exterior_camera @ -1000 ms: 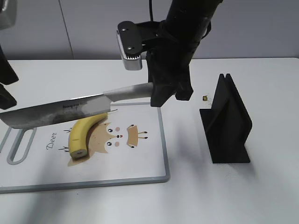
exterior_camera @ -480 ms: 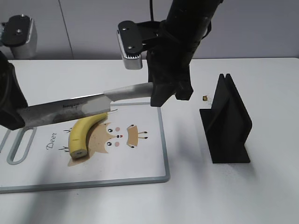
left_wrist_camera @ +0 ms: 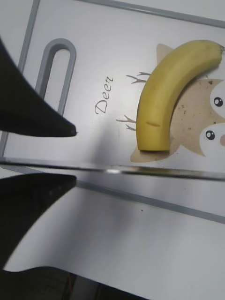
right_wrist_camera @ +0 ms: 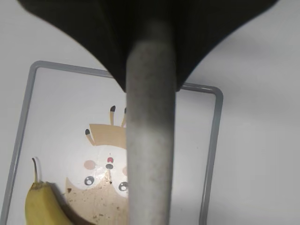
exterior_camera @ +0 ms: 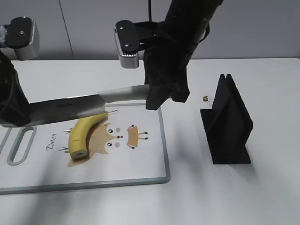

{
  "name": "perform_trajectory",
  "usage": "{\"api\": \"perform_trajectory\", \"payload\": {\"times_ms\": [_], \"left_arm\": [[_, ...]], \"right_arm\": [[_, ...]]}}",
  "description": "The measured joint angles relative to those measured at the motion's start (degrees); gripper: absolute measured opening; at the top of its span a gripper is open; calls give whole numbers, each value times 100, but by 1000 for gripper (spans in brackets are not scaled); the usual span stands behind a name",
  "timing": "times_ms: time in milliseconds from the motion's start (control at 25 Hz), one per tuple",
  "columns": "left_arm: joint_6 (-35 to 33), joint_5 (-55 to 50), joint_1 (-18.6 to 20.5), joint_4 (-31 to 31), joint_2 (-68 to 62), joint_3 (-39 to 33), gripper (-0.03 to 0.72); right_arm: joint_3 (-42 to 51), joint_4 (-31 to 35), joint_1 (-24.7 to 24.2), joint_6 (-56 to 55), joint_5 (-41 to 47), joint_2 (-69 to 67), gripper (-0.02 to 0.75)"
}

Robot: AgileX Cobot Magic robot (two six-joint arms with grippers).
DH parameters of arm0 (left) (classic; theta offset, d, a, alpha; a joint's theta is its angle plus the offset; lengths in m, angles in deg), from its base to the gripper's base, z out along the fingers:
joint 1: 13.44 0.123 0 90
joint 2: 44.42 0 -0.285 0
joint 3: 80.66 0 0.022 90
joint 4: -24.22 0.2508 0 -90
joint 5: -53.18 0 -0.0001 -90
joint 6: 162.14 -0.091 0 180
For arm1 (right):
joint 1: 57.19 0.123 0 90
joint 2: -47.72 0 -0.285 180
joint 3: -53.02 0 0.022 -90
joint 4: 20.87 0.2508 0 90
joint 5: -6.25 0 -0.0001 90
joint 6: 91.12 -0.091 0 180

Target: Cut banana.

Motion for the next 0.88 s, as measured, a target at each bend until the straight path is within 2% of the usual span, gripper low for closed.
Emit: {"api": "perform_trajectory", "payload": {"times_ms": [160,240,360,400,640,880], "left_arm": [[1,10,0,10,0,0,226],[1,22,0,10,0,0,161],[1,22,0,10,0,0,12],[1,16,-7,12,0,0,-3],[310,412,-114,86,-78,-139,-8],[479,1539,-506,305,-84,-979,-8]], "right_arm": [[0,7,0,0,6,0,160],[0,7,0,0,17,0,160],[-5,7,0,-5,20,0,160],[-5,7,0,-5,20,0,160],[-5,-138,0,-253,-32,-11,159],[-5,-448,7,-324,-88,-183,162]]}}
